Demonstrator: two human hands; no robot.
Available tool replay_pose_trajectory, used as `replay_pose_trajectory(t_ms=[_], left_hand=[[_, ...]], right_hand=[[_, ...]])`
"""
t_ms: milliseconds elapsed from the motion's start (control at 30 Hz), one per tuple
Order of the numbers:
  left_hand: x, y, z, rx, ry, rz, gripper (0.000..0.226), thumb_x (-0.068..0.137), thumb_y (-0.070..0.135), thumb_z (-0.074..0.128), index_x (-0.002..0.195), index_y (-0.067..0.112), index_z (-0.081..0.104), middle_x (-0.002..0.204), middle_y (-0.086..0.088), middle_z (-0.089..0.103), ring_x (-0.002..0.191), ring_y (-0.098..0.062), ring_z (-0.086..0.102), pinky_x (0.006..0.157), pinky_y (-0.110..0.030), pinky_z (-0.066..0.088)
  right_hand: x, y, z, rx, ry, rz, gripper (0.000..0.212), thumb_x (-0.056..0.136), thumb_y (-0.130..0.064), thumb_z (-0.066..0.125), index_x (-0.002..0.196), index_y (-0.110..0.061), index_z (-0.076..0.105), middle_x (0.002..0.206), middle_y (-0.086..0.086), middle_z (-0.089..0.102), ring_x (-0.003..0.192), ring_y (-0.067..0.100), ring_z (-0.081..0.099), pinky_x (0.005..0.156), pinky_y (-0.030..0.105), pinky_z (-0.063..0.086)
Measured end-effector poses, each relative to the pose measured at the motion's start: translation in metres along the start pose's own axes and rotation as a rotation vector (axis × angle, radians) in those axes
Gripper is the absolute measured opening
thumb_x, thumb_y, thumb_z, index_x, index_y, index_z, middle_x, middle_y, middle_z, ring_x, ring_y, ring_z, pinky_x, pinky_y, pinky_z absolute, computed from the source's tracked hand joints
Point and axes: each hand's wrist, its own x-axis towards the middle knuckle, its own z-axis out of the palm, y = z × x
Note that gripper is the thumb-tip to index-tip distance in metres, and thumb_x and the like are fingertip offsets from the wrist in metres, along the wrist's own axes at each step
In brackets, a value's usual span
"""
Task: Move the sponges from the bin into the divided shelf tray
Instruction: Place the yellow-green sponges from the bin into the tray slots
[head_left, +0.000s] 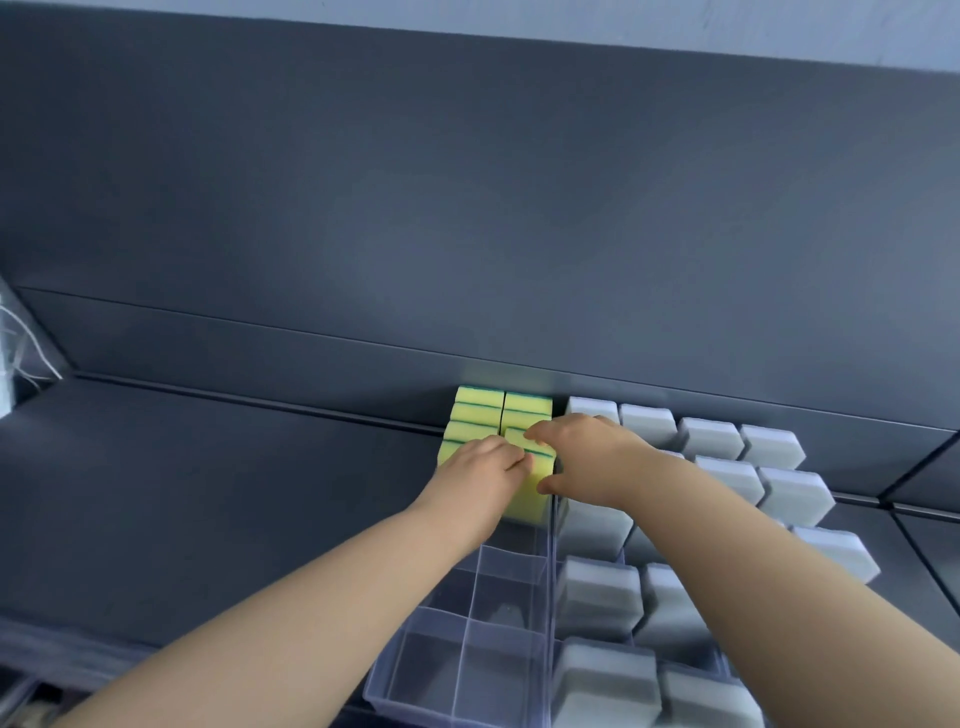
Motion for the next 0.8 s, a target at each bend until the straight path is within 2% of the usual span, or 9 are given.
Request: replay_pose_trajectory(t_ms=[100, 233, 367, 567, 667, 800], left_hand=[[-0.001, 0.000, 0.001, -0.026, 0.020, 0.023, 0.068, 0.027, -0.004, 0.082, 0.093, 0.008, 0.071, 0.085, -0.002, 0.068, 0.074, -0.025, 0.065, 0.060, -0.027, 0.052], [-0.008, 0.001, 0.001, -0.086, 0.038, -0.029, 0.052, 0.043, -0.008, 0.078, 0.092, 0.010, 0.071, 0.092, -0.004, 0.070, 0.080, -0.028, 0.066, 0.060, -0.035, 0.057], [-0.020, 0.003, -0.008, -0.081, 0.069, -0.054, 0.047, 0.053, -0.005, 0.079, 0.098, 0.008, 0.071, 0.096, -0.008, 0.069, 0.083, -0.031, 0.066, 0.060, -0.036, 0.056], [-0.039, -0.004, -0.051, 0.031, 0.162, -0.019, 0.032, 0.068, 0.007, 0.071, 0.100, 0.012, 0.070, 0.083, -0.001, 0.067, 0.076, -0.026, 0.063, 0.066, -0.033, 0.052], [-0.053, -0.003, -0.078, 0.039, 0.238, 0.013, 0.027, 0.076, 0.013, 0.066, 0.102, 0.013, 0.070, 0.089, -0.001, 0.069, 0.079, -0.025, 0.064, 0.069, -0.034, 0.053], [-0.077, 0.005, -0.112, -0.014, 0.327, 0.076, 0.038, 0.084, 0.026, 0.042, 0.108, 0.016, 0.069, 0.096, 0.002, 0.070, 0.085, -0.019, 0.065, 0.074, -0.031, 0.052]], right_hand=[[0.000, -0.001, 0.002, -0.005, -0.005, -0.014, 0.061, 0.086, -0.042, 0.057, 0.140, -0.027, 0.034, 0.141, 0.000, 0.043, 0.127, 0.022, 0.039, 0.100, 0.032, 0.033], [0.003, -0.003, 0.006, 0.033, -0.019, 0.002, 0.061, 0.084, -0.049, 0.054, 0.138, -0.032, 0.033, 0.138, 0.001, 0.046, 0.124, 0.027, 0.043, 0.101, 0.041, 0.039], [-0.005, -0.005, -0.003, 0.057, -0.009, 0.006, 0.057, 0.088, -0.048, 0.050, 0.139, -0.030, 0.033, 0.137, 0.001, 0.046, 0.121, 0.024, 0.046, 0.099, 0.035, 0.039], [-0.054, -0.018, -0.028, 0.125, 0.194, 0.094, 0.051, 0.091, -0.047, 0.047, 0.138, -0.029, 0.036, 0.139, -0.005, 0.044, 0.127, 0.015, 0.039, 0.096, 0.029, 0.035], [-0.084, -0.035, -0.029, 0.129, 0.329, 0.132, 0.050, 0.090, -0.050, 0.047, 0.135, -0.029, 0.041, 0.139, -0.007, 0.045, 0.129, 0.014, 0.036, 0.099, 0.030, 0.035], [-0.127, -0.065, -0.025, 0.135, 0.546, 0.172, 0.044, 0.090, -0.046, 0.051, 0.128, -0.024, 0.052, 0.137, -0.006, 0.048, 0.129, 0.016, 0.039, 0.101, 0.031, 0.035]])
